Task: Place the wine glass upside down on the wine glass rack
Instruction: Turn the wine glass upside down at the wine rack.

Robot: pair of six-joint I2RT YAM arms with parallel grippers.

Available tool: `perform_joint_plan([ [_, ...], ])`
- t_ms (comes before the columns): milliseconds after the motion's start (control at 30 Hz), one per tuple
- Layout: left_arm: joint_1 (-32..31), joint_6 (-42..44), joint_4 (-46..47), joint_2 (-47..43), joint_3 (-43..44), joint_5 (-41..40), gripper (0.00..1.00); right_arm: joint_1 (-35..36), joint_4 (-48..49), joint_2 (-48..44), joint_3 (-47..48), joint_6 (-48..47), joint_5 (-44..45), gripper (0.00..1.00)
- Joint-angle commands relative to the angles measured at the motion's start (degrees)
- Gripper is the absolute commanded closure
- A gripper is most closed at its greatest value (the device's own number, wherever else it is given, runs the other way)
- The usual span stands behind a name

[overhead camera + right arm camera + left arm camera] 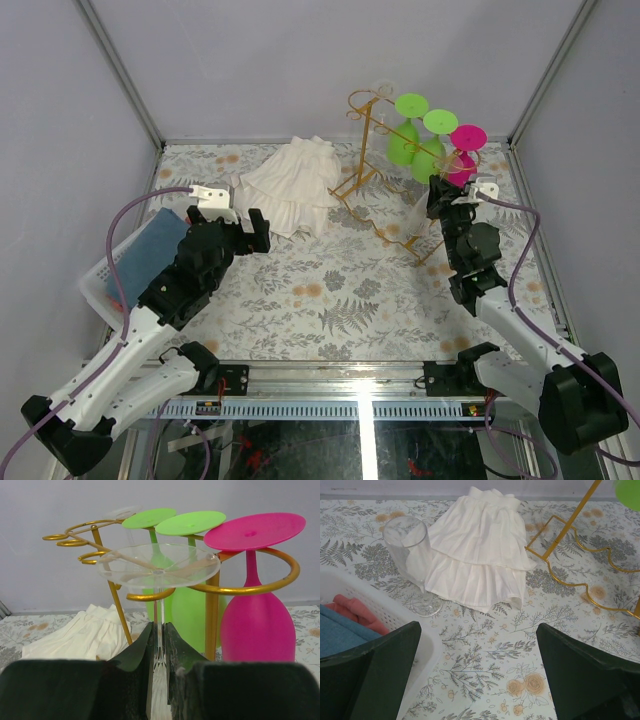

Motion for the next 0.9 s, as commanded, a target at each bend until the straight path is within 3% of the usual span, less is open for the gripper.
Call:
perform_joint_plan([
  [0,0.4,0.3,2.8,0.0,0.4,0.4,0.0,-0.2,3.9,-2.8,-1.3,-0.3,3.6,0.97],
  [400,0.5,0.1,2.7,0.4,0.6,0.7,0.0,-0.2,3.8,-4.8,-3.5,-1.5,4.1,0.95],
  [633,0.5,0.1,2.6,0.5,0.7,0.8,0.0,-0.3,2.5,-4.6,-3.5,-1.6,5.1,0.72],
  [867,0.5,-0.1,2.4,0.5,0.8,0.9,0.0,-0.2,1.6,-5.4,-4.3,-1.6,6.0,0.62],
])
